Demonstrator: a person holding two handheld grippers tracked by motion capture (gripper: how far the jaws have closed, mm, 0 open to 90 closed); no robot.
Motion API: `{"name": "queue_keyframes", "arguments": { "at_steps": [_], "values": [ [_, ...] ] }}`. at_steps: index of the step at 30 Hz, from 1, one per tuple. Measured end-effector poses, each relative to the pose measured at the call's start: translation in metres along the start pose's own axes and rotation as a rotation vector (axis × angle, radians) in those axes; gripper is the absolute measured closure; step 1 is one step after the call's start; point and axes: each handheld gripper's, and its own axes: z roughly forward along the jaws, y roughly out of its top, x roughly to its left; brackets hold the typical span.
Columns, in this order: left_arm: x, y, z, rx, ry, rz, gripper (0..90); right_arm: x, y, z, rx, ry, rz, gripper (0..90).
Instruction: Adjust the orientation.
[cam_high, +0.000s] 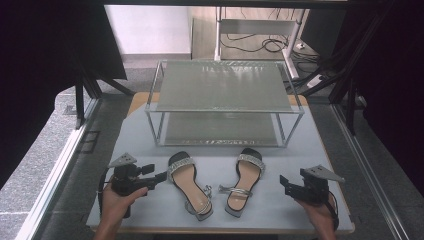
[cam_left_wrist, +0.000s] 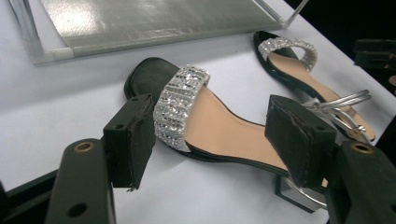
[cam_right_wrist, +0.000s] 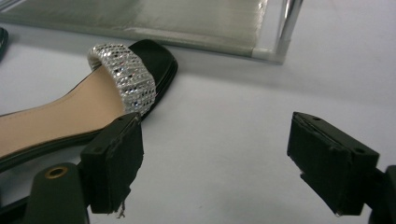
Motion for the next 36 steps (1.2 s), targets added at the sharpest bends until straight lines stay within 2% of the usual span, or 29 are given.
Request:
{"name": "queue_keyframes", "arguments": {
  "at_steps": [4, 6, 7, 8, 13, 15, 16, 18, 21, 23, 24, 25, 28, 33, 34, 35, 36],
  "values": [
    [-0.001, 0.001, 0.000, 0.002, -0.001, 0.007, 33.7, -0.001, -0.001, -0.003, 0.017, 0.020, -0.037, 27.8],
    [-0.003, 0.000, -0.003, -0.004, -0.012, 0.011, 33.5, -0.001, -0.001, -0.006, 0.015, 0.046, -0.046, 33.4],
    [-0.003, 0.000, -0.003, -0.004, -0.012, 0.011, 33.5, -0.001, -0.001, -0.006, 0.015, 0.046, -0.046, 33.4],
    [-0.003, 0.000, -0.004, -0.006, -0.014, 0.012, 33.5, 0.000, 0.001, -0.008, 0.010, 0.079, -0.054, 34.8],
    [-0.006, -0.004, -0.009, -0.005, -0.019, 0.027, 33.5, 0.007, 0.006, -0.011, 0.009, 0.089, -0.109, 40.1],
    [-0.006, -0.005, -0.012, -0.007, -0.018, 0.030, 33.2, 0.009, 0.010, -0.012, 0.010, 0.115, -0.112, 45.1],
    [-0.006, -0.005, -0.014, -0.016, -0.019, 0.026, 33.3, 0.012, 0.013, -0.013, 0.007, 0.154, -0.114, 48.7],
    [-0.006, -0.004, -0.016, -0.023, -0.019, 0.025, 33.2, 0.013, 0.014, -0.013, 0.007, 0.167, -0.121, 50.9],
    [-0.007, -0.003, -0.016, -0.024, -0.015, 0.023, 33.2, 0.019, 0.017, -0.013, -0.006, 0.214, -0.126, 59.6],
    [-0.007, -0.003, -0.015, -0.024, -0.018, 0.020, 33.3, 0.022, 0.018, -0.013, -0.014, 0.220, -0.128, 62.3],
    [-0.009, -0.004, -0.012, -0.017, -0.027, 0.016, 33.2, 0.029, 0.020, -0.012, -0.021, 0.237, -0.138, 67.2],
    [-0.009, -0.004, -0.012, -0.017, -0.027, 0.016, 33.2, 0.029, 0.020, -0.012, -0.021, 0.237, -0.138, 67.2],
    [-0.012, -0.004, -0.008, 0.010, -0.035, 0.030, 32.7, 0.043, 0.025, -0.011, -0.032, 0.270, -0.155, 76.4],
    [-0.010, -0.004, -0.009, 0.010, -0.035, 0.026, 32.7, 0.056, 0.031, -0.011, -0.031, 0.316, -0.168, 82.1],
    [-0.010, -0.004, -0.009, 0.009, -0.034, 0.024, 32.7, 0.063, 0.034, -0.009, -0.031, 0.332, -0.178, 84.2],
    [-0.009, -0.004, -0.010, 0.008, -0.032, 0.023, 32.7, 0.063, 0.034, -0.009, -0.031, 0.332, -0.178, 84.2],
    [-0.008, -0.004, -0.010, 0.008, -0.031, 0.020, 32.7, 0.073, 0.038, -0.006, -0.028, 0.347, -0.195, 86.0]
  ]
}}
